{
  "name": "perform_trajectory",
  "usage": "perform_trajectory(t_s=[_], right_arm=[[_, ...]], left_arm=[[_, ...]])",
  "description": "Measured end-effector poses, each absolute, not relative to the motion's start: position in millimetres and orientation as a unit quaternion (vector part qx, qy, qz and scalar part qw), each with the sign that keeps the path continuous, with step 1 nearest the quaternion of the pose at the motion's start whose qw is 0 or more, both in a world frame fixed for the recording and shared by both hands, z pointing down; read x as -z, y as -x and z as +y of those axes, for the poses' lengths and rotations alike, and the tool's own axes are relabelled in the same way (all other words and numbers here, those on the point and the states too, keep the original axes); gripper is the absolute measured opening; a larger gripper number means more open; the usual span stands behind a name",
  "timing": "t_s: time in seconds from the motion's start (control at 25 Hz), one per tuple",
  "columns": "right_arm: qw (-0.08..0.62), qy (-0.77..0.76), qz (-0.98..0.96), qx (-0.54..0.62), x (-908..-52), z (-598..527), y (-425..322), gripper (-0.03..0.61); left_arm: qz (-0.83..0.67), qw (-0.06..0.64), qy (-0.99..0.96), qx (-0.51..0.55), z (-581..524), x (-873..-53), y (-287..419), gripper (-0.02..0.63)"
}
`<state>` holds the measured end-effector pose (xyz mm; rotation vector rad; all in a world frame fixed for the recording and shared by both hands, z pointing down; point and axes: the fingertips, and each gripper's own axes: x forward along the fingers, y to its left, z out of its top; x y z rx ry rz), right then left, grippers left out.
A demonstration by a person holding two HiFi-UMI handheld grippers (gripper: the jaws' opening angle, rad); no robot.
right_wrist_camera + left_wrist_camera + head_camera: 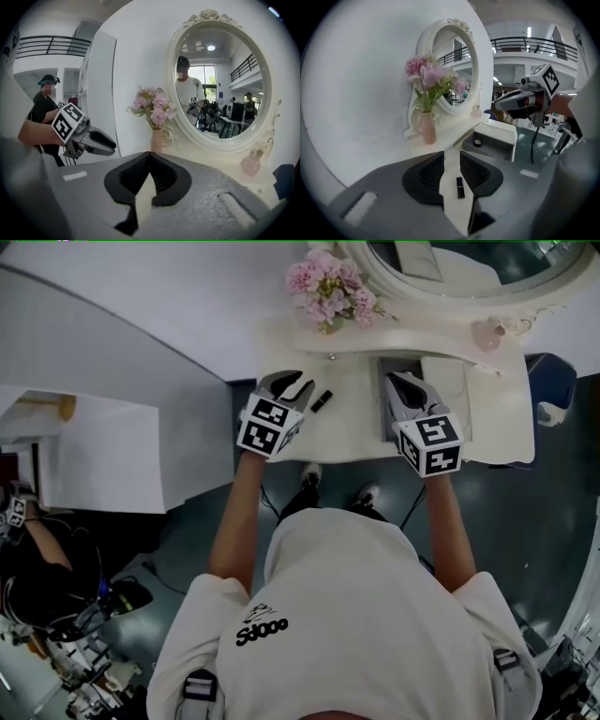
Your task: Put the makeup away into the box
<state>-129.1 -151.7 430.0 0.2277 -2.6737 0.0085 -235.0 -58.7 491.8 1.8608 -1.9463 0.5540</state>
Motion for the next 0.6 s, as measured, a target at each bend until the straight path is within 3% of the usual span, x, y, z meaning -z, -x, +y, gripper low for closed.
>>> perform_trajectory(t_s=[0.6], right_arm=[[0.3, -0.111, -0.946, -0.059, -502, -150, 109, 0.002]], left_arm=[[-0.622, 0.334, -0.665, -0.244, -60, -650, 214, 0.164]])
